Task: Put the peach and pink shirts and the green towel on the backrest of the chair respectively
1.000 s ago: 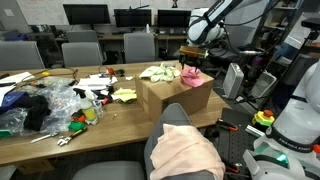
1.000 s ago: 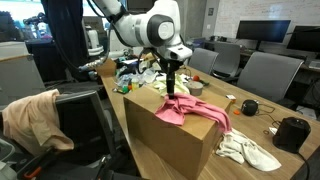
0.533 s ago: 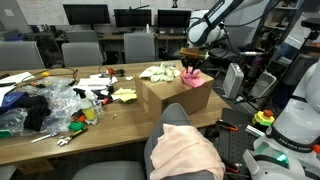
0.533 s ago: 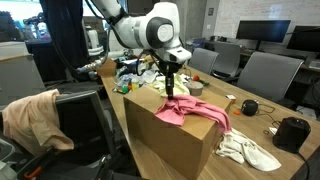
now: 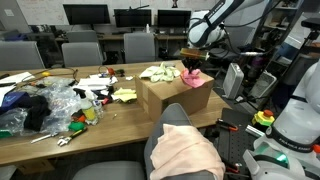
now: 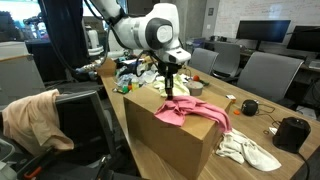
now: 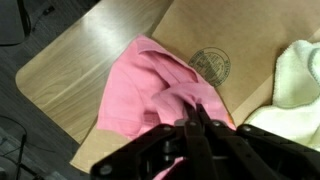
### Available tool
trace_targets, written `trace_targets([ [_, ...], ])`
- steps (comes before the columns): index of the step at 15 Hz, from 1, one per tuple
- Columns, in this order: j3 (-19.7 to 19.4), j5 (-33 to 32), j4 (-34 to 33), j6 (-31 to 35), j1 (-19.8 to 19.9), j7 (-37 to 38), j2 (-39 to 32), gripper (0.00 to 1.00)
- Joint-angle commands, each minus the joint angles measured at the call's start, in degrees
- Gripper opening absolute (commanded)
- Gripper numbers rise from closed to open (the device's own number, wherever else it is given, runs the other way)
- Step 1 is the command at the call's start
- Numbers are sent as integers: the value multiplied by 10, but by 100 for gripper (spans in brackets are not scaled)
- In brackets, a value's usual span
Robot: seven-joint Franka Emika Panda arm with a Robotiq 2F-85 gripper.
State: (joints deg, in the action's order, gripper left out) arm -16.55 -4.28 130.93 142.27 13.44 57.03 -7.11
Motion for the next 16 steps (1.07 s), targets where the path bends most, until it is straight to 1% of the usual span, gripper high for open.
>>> trace_targets([
  [1,0,-12,25,21,-10,6,37,1],
  [3,2,-38,45,38,-18,18,66,1],
  [5,8,-83,67,51,-25,31,106,1],
  [7,22,-126,91,58,-23,43,154,1],
  [9,45,-147,110,54,-15,45,199,1],
  [11,68,-146,128,51,-8,34,242,1],
  [16,109,-106,163,38,-7,-2,326,1],
])
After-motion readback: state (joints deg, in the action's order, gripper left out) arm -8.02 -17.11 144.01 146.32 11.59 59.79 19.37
